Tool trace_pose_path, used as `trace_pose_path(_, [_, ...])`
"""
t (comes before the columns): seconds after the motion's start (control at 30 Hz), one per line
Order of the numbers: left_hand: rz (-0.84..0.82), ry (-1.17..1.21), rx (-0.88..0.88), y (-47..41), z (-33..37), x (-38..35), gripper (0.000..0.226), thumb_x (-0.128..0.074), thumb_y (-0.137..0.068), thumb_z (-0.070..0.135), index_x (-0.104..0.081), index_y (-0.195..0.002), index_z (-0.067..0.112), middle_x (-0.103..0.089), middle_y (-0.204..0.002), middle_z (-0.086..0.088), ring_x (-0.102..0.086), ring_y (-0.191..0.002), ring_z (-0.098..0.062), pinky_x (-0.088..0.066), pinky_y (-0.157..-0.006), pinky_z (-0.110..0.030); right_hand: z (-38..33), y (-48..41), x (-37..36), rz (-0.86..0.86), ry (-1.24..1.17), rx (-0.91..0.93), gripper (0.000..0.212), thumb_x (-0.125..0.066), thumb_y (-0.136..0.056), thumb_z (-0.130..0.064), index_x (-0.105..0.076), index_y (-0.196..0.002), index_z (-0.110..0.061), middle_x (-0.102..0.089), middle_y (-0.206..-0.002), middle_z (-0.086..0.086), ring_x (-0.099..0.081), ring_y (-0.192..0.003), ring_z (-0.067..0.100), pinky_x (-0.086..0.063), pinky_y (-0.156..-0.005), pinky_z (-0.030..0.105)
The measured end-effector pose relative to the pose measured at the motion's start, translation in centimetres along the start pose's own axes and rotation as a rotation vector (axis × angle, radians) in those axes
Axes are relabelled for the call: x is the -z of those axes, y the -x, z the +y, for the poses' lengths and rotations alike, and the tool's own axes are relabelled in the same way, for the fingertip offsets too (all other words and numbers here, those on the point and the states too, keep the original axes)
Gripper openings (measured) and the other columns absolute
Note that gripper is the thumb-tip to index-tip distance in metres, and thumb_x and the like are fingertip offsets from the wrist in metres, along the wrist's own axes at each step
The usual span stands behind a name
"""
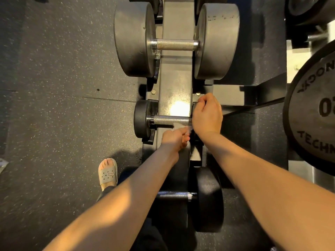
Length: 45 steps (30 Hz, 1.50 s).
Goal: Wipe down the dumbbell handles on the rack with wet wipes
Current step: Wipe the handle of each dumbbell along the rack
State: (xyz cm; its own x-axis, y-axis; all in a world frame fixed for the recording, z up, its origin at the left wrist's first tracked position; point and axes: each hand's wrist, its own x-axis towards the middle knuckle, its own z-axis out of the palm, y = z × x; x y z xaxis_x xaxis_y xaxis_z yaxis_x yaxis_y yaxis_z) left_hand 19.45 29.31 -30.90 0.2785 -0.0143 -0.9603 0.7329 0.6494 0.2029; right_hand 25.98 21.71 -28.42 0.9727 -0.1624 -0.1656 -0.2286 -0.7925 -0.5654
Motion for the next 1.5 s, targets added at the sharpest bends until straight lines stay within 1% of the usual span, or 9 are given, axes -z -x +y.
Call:
trace_pose_path(0.1, [0.118,0.164,-0.019,0.1,0.3,0.5,0.028,-0.063,-0.098,0.004,-0.060,-0.124,-0.005,-0.067,-0.077,-0.011,-0.062,-0.058,-0.012,-0.049,-0.044,-0.017,-0.1,0.0,0.0,-0.005,0.002,-0.002,0.018,-0.042,-0.104,-0.020,-0.058,-0.097,-0.015,-0.060,-0.096,0.000,-0.055,-0.096,0.019,-0.051,-0.087,0.043])
trace_pose_path(0.2, [0.196,0.380,-0.032,0.5,1.0,1.6,0.031,-0.059,-0.100,0.000,-0.059,-0.131,-0.005,-0.073,-0.105,-0.018,-0.075,-0.087,-0.020,-0.062,-0.077,-0.025,0.0,0.0,0.0,-0.012,0.001,0.000,0.018,-0.042,-0.105,-0.021,-0.058,-0.096,-0.016,-0.060,-0.095,0.000,-0.056,-0.095,0.019,-0.052,-0.086,0.042])
trace_pose_path(0.27, [0.217,0.480,-0.046,0.5,1.5,2.1,0.034,-0.051,-0.104,0.002,-0.055,-0.136,-0.006,-0.066,-0.130,-0.022,-0.070,-0.115,-0.027,-0.056,-0.101,-0.035,0.0,0.0,0.1,-0.011,0.005,-0.002,0.017,-0.043,-0.104,-0.020,-0.058,-0.096,-0.017,-0.060,-0.096,0.000,-0.056,-0.096,0.019,-0.052,-0.086,0.042])
trace_pose_path(0.37, [0.241,0.678,-0.028,0.9,2.0,1.9,0.040,-0.040,-0.109,0.012,-0.048,-0.145,-0.004,-0.058,-0.141,-0.019,-0.058,-0.132,-0.031,-0.045,-0.115,-0.041,-0.1,0.0,0.2,-0.016,0.004,-0.005,0.017,-0.043,-0.104,-0.020,-0.058,-0.097,-0.017,-0.060,-0.096,0.000,-0.056,-0.097,0.020,-0.052,-0.087,0.042])
trace_pose_path(0.63, [0.186,0.920,-0.083,0.8,1.5,1.2,0.054,-0.037,-0.107,0.024,-0.032,-0.158,0.010,-0.035,-0.161,-0.020,-0.034,-0.150,-0.034,-0.026,-0.125,-0.047,-0.1,0.0,0.2,-0.020,-0.007,0.005,0.018,-0.042,-0.104,-0.020,-0.058,-0.096,-0.016,-0.060,-0.096,0.000,-0.056,-0.096,0.020,-0.051,-0.086,0.044])
trace_pose_path(1.0, [0.066,0.879,-0.054,-1.3,0.4,2.1,0.047,-0.035,-0.112,0.018,-0.033,-0.157,0.005,-0.043,-0.156,-0.021,-0.041,-0.146,-0.035,-0.032,-0.123,-0.045,-0.1,0.0,0.2,-0.028,-0.019,0.006,0.016,-0.042,-0.103,-0.017,-0.056,-0.094,-0.017,-0.059,-0.096,0.000,-0.055,-0.098,0.021,-0.051,-0.089,0.045])
trace_pose_path(1.13, [0.066,0.683,-0.095,-0.9,-0.2,0.7,0.037,-0.040,-0.110,0.012,-0.048,-0.146,0.003,-0.055,-0.145,-0.020,-0.054,-0.135,-0.034,-0.042,-0.116,-0.043,-0.1,0.0,0.3,-0.028,-0.016,0.008,0.016,-0.043,-0.103,-0.017,-0.058,-0.096,-0.016,-0.060,-0.097,0.001,-0.056,-0.098,0.022,-0.051,-0.089,0.046])
trace_pose_path(1.23, [0.096,0.494,-0.164,-1.2,-0.6,0.6,0.024,-0.044,-0.108,0.008,-0.062,-0.123,0.005,-0.066,-0.128,-0.020,-0.068,-0.111,-0.028,-0.054,-0.101,-0.037,-0.1,0.0,0.3,-0.027,-0.011,0.013,0.017,-0.043,-0.103,-0.018,-0.059,-0.098,-0.014,-0.061,-0.098,0.002,-0.056,-0.098,0.022,-0.051,-0.088,0.046])
trace_pose_path(1.5, [0.104,-0.045,-0.262,-1.2,-1.5,-0.7,0.022,-0.042,-0.099,-0.002,-0.063,-0.092,0.004,-0.069,-0.090,-0.016,-0.069,-0.089,-0.029,-0.060,-0.075,-0.032,0.0,0.0,0.2,-0.022,-0.014,0.018,0.017,-0.043,-0.103,-0.017,-0.058,-0.095,-0.014,-0.060,-0.097,0.002,-0.055,-0.098,0.022,-0.051,-0.088,0.046])
